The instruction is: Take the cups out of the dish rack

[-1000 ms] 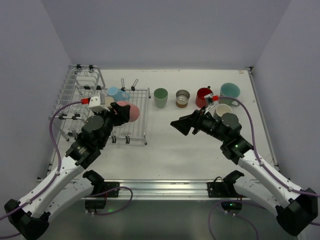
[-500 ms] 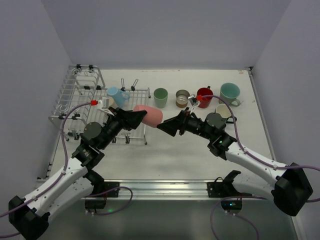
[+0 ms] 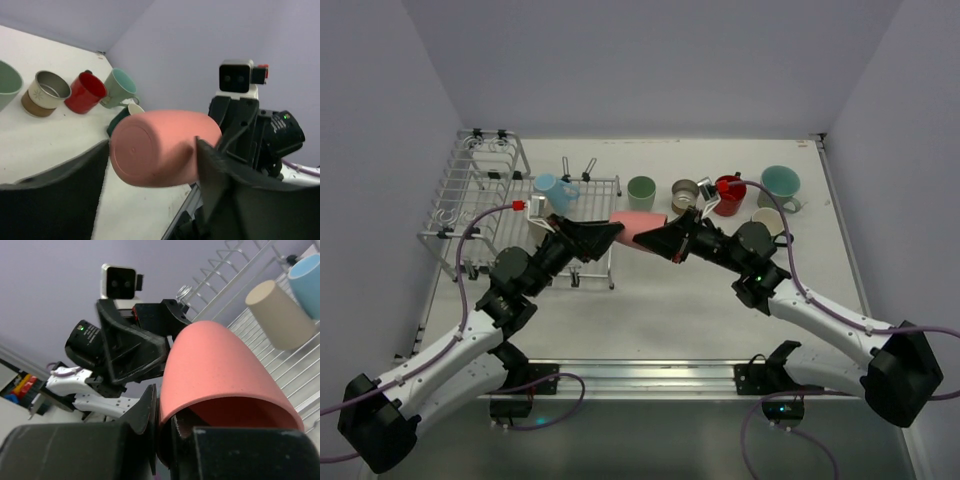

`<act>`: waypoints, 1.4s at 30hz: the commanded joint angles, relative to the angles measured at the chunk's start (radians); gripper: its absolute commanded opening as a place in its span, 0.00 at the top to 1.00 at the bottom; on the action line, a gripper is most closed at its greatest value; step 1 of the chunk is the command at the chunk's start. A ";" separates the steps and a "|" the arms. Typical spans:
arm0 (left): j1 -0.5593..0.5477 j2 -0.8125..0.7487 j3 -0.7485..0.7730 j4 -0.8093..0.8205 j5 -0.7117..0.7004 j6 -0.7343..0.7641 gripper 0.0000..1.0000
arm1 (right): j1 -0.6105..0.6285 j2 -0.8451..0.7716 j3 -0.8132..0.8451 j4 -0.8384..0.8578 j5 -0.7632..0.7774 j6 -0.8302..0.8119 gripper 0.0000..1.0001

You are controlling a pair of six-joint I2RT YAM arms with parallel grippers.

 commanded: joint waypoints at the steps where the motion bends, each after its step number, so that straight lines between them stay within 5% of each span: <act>1: -0.025 -0.024 0.033 0.027 0.064 0.068 0.21 | -0.003 -0.015 0.060 -0.082 0.120 -0.080 1.00; 4: -0.025 -0.047 0.131 -0.168 0.020 0.187 0.00 | -0.004 -0.064 0.093 -0.287 0.207 -0.159 1.00; 13: -0.025 -0.050 0.440 -0.811 -0.201 0.565 0.00 | -0.092 0.017 0.356 -1.071 0.519 -0.548 1.00; 18: -0.024 -0.031 0.410 -0.883 -0.231 0.657 0.00 | -0.162 0.206 0.455 -1.277 0.628 -0.635 1.00; 33: -0.024 -0.116 0.271 -0.827 -0.333 0.732 0.00 | -0.267 0.554 0.616 -1.366 0.636 -0.741 0.98; 39: -0.022 -0.097 0.276 -0.837 -0.370 0.729 0.00 | -0.267 0.602 0.610 -1.351 0.630 -0.746 0.88; 42: -0.021 -0.081 0.283 -0.865 -0.448 0.711 0.00 | -0.265 0.591 0.608 -1.349 0.633 -0.743 0.72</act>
